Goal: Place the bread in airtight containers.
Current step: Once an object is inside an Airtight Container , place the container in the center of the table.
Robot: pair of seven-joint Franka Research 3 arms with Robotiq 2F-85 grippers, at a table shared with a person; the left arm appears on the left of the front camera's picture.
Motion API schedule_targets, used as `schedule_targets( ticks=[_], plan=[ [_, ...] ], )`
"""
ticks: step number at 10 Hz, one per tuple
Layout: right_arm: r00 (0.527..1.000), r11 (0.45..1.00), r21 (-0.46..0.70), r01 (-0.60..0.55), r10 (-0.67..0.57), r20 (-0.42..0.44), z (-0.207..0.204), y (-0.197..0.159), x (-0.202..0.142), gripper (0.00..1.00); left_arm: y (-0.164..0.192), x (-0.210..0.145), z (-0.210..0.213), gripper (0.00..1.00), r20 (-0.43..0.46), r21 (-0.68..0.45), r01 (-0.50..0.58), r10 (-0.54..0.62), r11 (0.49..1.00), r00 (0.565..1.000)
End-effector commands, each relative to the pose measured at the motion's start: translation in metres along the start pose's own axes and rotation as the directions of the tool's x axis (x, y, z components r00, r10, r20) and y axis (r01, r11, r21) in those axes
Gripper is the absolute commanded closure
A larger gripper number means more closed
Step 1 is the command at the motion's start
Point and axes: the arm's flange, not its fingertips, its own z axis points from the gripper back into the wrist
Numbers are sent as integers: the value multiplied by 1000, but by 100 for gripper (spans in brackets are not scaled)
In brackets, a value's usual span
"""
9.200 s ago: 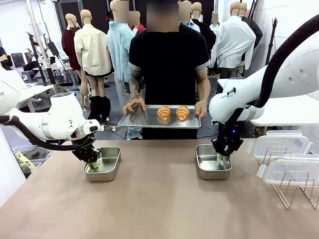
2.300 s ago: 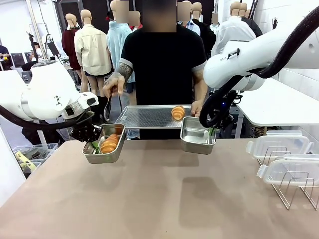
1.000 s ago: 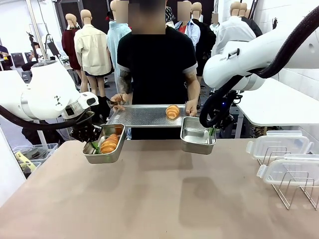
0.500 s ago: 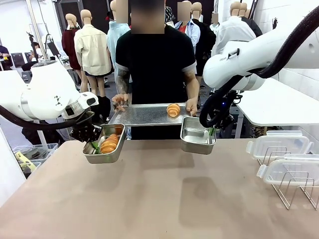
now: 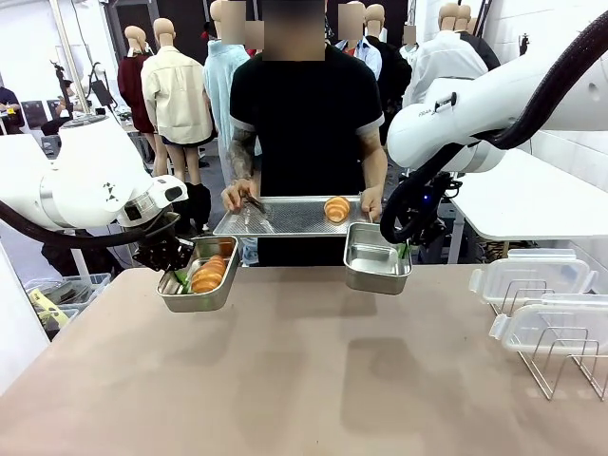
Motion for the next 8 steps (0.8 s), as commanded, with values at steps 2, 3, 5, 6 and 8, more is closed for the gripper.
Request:
schedule_targets(
  ticks=[2, 3, 5, 6, 8],
  plan=[
    [1000, 1000, 2, -13, 13, 12, 2, -1, -3, 100, 0, 0, 0, 100, 0, 0, 0, 0, 1000, 1000],
    [1000, 1000, 2, -13, 13, 12, 2, -1, -3, 100, 3, 0, -8, 100, -7, 8, 5, -5, 1000, 1000],
    [1000, 1000, 2, -13, 13, 12, 2, -1, -3, 100, 23, 0, -31, 100, -21, 43, 8, -7, 999, 1000],
    [1000, 1000, 2, -13, 13, 12, 2, -1, -3, 100, 34, 0, -45, 100, -49, 78, 21, -17, 997, 999],
    [1000, 1000, 2, -13, 13, 12, 2, -1, -3, 100, 57, -3, -71, 100, -67, 100, -45, 52, 994, 996]
  ],
)
